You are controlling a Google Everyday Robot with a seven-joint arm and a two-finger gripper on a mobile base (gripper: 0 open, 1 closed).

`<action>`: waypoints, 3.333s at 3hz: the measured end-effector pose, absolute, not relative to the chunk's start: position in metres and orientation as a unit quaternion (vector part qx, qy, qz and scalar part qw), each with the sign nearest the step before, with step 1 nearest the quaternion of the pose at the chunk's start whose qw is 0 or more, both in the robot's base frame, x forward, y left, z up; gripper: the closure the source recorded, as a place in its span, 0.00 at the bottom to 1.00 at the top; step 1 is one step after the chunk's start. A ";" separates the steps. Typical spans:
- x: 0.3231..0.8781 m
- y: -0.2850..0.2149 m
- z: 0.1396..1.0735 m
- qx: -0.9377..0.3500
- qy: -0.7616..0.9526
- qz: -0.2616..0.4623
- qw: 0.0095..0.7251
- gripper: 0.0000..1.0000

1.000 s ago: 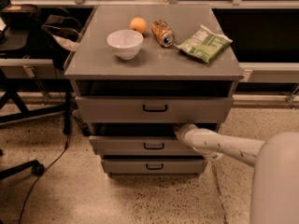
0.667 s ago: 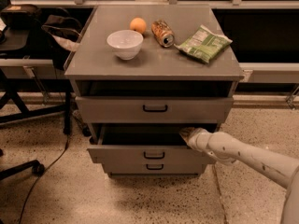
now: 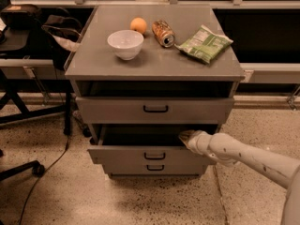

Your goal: Open middle drawer

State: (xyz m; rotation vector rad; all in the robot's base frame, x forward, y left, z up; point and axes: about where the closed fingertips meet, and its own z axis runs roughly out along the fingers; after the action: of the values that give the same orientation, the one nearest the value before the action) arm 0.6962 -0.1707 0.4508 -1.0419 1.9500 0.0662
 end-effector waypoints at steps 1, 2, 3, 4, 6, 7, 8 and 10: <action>0.679 -0.170 0.447 -0.438 0.783 0.045 0.438 1.00; 0.653 -0.172 0.443 -0.454 0.775 0.078 0.434 1.00; 0.653 -0.172 0.443 -0.454 0.775 0.078 0.434 1.00; 0.630 -0.167 0.433 -0.467 0.773 0.099 0.417 1.00; 0.577 -0.162 0.434 -0.463 0.769 0.117 0.424 1.00; 0.541 -0.164 0.439 -0.447 0.772 0.126 0.434 1.00; 0.541 -0.164 0.439 -0.447 0.772 0.126 0.434 1.00; 0.532 -0.161 0.437 -0.450 0.771 0.133 0.429 1.00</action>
Offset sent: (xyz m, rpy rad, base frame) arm -0.1076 -0.0167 -0.0242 0.1217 0.1199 0.2499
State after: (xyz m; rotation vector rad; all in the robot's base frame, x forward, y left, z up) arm 0.5318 -0.1613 0.4369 -1.1236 1.9254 0.3325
